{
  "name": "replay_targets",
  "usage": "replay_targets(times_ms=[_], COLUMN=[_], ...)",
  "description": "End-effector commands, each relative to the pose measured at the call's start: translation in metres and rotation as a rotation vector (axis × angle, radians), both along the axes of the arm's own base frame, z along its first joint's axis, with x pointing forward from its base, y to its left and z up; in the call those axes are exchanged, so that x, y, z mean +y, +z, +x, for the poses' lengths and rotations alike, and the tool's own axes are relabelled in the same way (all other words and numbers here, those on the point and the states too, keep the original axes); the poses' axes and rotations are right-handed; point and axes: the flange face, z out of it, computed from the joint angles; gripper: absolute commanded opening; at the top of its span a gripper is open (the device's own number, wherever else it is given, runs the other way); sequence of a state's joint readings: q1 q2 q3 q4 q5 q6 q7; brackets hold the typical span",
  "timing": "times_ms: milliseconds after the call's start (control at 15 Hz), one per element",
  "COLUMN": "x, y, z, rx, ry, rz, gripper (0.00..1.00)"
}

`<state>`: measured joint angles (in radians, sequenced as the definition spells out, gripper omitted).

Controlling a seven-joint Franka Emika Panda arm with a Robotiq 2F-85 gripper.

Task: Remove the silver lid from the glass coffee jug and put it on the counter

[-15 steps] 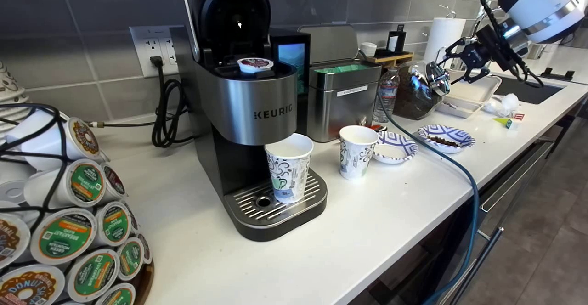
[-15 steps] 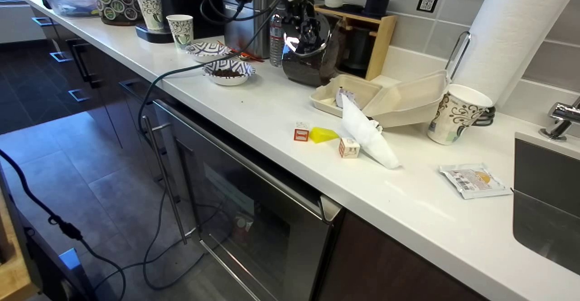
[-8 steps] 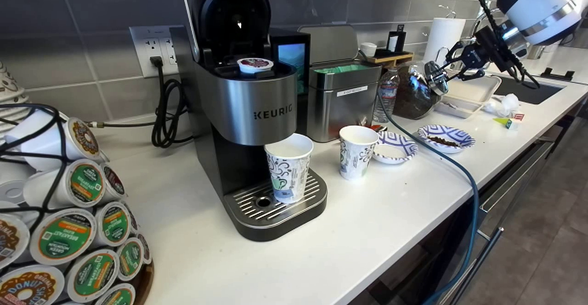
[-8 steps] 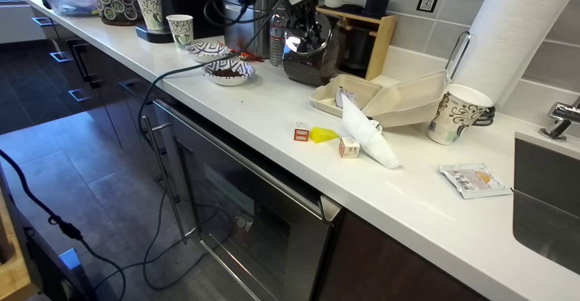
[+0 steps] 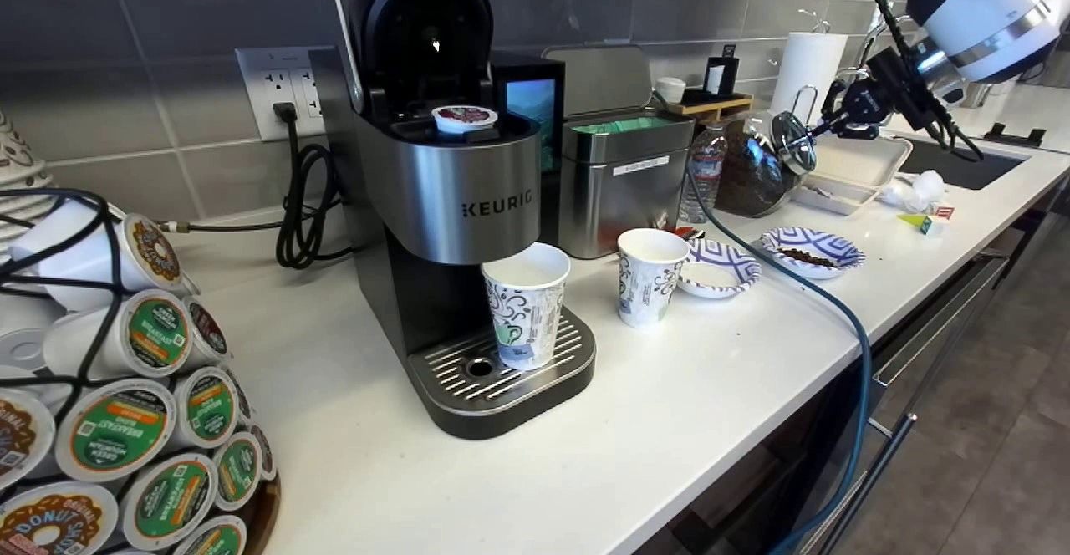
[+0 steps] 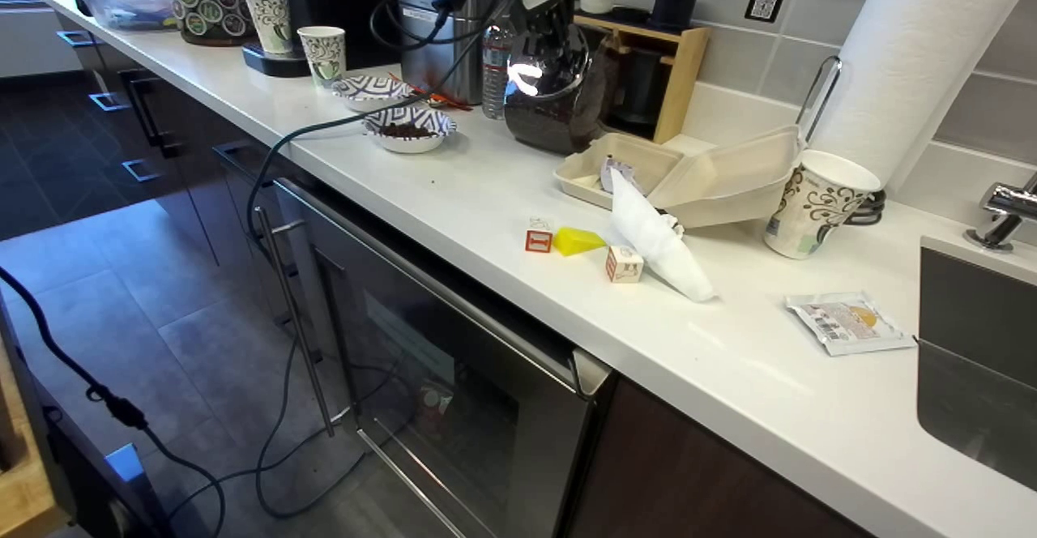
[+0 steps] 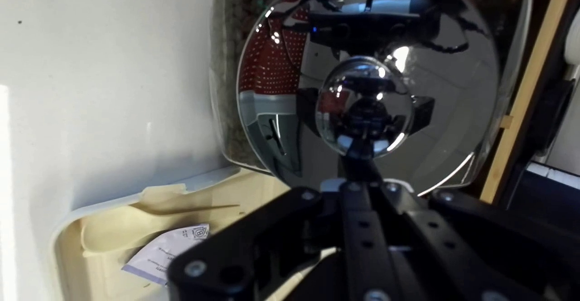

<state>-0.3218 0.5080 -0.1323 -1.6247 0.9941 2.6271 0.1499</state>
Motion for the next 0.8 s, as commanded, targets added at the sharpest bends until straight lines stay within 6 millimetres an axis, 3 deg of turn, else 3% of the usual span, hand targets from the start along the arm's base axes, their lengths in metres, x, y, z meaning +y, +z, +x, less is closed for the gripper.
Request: replay_targets(times_ms=[0,333,533,600,733], x=[-0.004,0.003,0.004,0.002,0.000], y=[-0.004,-0.009,-0.001,-0.007,-0.003], z=[-0.002,-0.011,-0.027,-0.009,-0.015], rx=[0.002,-0.012,-0.046,-0.020,-0.033], ry=[-0.015,-0.011,-0.017,-0.014,-0.019], rz=[0.007,0.032,0.070,0.045,0.052], gripper=[0.29,0.66,0.88,0.72,0.85])
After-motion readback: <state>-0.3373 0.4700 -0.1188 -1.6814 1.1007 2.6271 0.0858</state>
